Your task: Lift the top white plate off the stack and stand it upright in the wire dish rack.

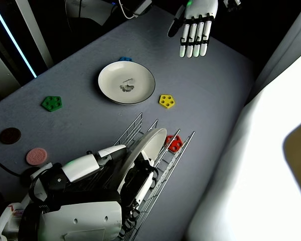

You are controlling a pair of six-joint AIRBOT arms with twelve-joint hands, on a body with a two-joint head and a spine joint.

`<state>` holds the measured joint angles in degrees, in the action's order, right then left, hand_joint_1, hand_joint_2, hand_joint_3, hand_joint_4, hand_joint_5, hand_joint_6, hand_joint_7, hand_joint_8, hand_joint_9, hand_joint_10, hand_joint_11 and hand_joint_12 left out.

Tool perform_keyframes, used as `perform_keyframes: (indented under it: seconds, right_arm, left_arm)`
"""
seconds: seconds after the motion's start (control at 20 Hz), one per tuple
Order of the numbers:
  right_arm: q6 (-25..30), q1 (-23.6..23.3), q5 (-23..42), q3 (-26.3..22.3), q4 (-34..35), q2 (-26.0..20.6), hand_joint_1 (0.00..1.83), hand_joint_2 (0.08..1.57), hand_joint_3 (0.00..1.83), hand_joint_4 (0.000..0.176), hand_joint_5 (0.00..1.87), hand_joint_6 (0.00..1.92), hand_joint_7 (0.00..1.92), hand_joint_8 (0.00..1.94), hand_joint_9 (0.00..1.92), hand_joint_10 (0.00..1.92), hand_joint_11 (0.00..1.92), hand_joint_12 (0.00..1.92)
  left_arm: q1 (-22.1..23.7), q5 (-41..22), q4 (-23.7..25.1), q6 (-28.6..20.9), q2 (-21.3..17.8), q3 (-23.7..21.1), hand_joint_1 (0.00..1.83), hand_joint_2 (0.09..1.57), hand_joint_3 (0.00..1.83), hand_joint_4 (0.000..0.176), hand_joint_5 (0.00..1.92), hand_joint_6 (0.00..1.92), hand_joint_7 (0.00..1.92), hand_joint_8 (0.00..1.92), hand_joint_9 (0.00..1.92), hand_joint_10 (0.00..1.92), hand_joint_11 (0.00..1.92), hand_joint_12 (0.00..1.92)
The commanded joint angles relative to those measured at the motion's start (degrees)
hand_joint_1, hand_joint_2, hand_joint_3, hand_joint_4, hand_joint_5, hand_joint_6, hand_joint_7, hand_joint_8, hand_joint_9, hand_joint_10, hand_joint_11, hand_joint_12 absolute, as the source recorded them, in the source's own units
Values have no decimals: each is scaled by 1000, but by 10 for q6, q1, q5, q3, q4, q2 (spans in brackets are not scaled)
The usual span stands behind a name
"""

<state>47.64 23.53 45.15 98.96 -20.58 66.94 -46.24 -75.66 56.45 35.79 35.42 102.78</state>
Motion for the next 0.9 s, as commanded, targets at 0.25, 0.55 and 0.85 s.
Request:
perform_keyframes:
  seconds: [0.25,0.55,0.85]
  right_arm:
    - [14,-2,75,5,46,-9,1187,1022,0,0,844,0,903,0,960,0,1038,0]
    - [-7,-1,90,-1,46,-9,1163,1003,0,0,787,0,873,1,902,0,949,0]
    - [-47,-1,99,-2,55,-9,1138,998,0,0,676,0,765,0,807,0,852,0]
  left_arm:
    - [8,-43,-56,6,-8,-7,89,959,0,0,115,9,128,9,126,8,149,17]
    - [8,-49,-59,12,-11,-6,55,964,0,0,78,0,88,0,92,0,124,6]
    - [8,-53,-62,12,-12,-6,73,967,0,0,92,2,99,2,98,0,122,4]
